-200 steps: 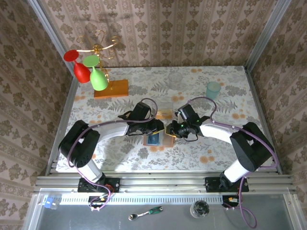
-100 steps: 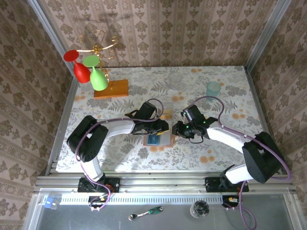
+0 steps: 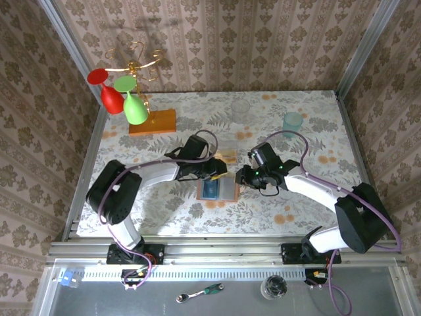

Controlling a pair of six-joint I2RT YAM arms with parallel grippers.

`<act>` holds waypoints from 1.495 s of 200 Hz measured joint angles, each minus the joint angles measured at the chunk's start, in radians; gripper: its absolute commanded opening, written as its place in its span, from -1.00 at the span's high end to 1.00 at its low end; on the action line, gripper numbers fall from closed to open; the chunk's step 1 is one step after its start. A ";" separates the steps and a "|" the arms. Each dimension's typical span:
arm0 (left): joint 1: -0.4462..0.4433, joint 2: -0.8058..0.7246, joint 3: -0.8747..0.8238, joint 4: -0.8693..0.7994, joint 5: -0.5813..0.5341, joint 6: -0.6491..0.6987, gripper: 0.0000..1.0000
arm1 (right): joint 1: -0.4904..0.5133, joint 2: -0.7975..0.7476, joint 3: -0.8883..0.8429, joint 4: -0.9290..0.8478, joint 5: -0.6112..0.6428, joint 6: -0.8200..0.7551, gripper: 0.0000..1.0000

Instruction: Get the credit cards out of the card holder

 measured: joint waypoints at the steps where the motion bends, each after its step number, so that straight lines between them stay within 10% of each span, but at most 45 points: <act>1: 0.001 -0.003 -0.001 -0.001 0.000 0.000 0.25 | 0.000 0.001 0.001 0.000 0.000 0.000 0.45; 82: 0.183 -0.159 -0.232 -0.011 -0.001 0.050 0.27 | 0.075 0.158 0.138 0.016 -0.007 0.006 0.45; 299: 0.117 -0.140 -0.331 0.107 0.009 -0.009 0.36 | 0.092 0.301 0.167 0.102 -0.095 0.035 0.45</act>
